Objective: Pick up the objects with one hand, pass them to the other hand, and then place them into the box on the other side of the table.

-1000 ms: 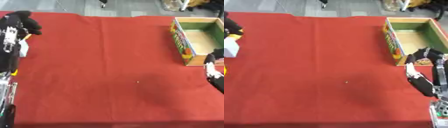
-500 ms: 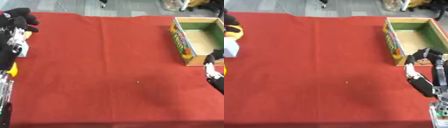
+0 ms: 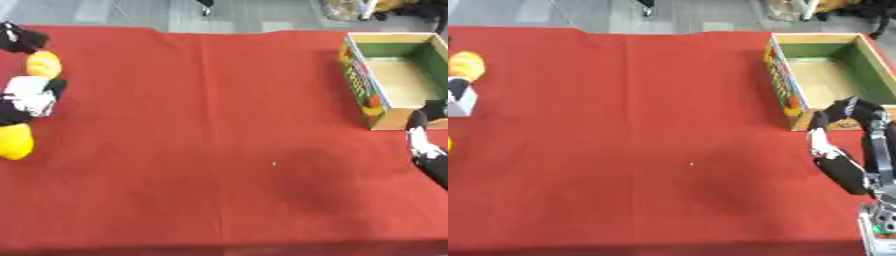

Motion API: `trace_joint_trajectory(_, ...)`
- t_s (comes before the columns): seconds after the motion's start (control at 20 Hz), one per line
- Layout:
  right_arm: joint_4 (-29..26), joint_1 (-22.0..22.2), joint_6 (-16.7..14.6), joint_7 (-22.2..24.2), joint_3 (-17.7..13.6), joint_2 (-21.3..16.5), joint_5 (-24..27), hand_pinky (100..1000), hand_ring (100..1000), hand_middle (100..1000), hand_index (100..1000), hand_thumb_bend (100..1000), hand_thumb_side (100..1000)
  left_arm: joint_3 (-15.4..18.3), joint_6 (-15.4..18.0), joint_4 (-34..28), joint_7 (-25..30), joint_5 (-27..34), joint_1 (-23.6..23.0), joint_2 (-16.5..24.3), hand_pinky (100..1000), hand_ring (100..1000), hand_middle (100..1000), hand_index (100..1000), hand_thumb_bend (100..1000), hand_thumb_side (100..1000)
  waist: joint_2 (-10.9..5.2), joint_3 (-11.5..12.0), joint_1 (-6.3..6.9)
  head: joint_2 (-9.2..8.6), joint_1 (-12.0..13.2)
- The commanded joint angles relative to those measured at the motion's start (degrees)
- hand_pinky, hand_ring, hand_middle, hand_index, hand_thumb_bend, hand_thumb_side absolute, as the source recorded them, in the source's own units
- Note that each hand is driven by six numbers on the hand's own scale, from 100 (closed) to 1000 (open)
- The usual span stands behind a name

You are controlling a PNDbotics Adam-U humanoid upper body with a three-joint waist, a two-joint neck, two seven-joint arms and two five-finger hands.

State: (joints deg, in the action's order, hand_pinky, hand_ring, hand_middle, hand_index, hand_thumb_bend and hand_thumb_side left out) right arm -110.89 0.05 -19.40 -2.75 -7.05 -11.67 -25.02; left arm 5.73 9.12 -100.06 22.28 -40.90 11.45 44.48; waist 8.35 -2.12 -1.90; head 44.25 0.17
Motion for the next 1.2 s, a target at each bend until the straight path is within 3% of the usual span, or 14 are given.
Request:
trace_joint_trajectory(0.05,-0.6,-0.1,0.1,-0.1,-0.4,-1.6,-0.4,817,518,488,460,100,470,0.6,0.7,5.1,3.1,-4.3,-0.1,4.5,770,696,705,863,434,597,-1.06,0.1,0.88,-0.13,-0.3)
trace_joint_trajectory(0.45,-0.5,0.3,-0.1,0.2,-0.1,-1.5,-0.4,818,518,487,459,100,470,1.0,-0.6,14.3,2.0,-7.7,0.8,2.4,752,684,689,845,386,571,-1.23,0.2,0.45,-0.13,-0.5)
trace_joint_trajectory(0.55,-0.5,0.3,-0.2,0.2,-0.1,-1.5,-0.3,818,518,487,459,100,470,0.6,-0.7,16.2,1.6,-7.9,1.1,1.8,748,680,686,843,353,539,-1.16,0.1,0.34,-0.13,-0.5)
trace_joint_trajectory(0.6,-0.5,0.3,-0.2,0.3,-0.1,-1.4,-0.3,818,517,487,459,100,470,0.5,-0.8,17.1,1.3,-8.1,1.3,1.5,744,676,681,837,307,462,-1.12,0.1,0.29,-0.13,-0.5)
trace_joint_trajectory(0.7,-0.5,0.3,-0.3,0.4,0.0,-1.3,-0.2,818,518,487,459,100,470,0.4,-1.2,18.9,0.1,-8.3,1.7,0.6,732,659,664,823,257,405,-1.05,0.0,0.21,-0.13,-0.4)
trace_joint_trajectory(0.9,-0.5,0.3,-0.3,0.5,0.0,-1.2,-0.2,818,518,487,459,100,470,-0.4,-0.6,21.1,-0.4,-5.5,2.0,-0.7,647,541,527,698,103,182,-0.96,-0.1,0.07,-0.13,-0.4)
trace_joint_trajectory(1.0,-0.4,0.3,-0.3,0.5,0.0,-1.2,-0.1,818,518,486,459,100,470,-0.1,-0.2,20.6,-0.6,-2.4,2.2,-1.1,571,465,443,609,100,176,-0.94,0.0,0.04,-0.13,-0.4)
trace_joint_trajectory(1.2,-0.5,0.2,-0.4,0.6,0.1,-1.4,0.0,818,518,487,459,100,470,0.9,-0.5,17.1,-0.7,4.9,2.2,-1.1,560,455,429,593,100,186,-0.96,0.1,0.03,-0.13,-0.4)
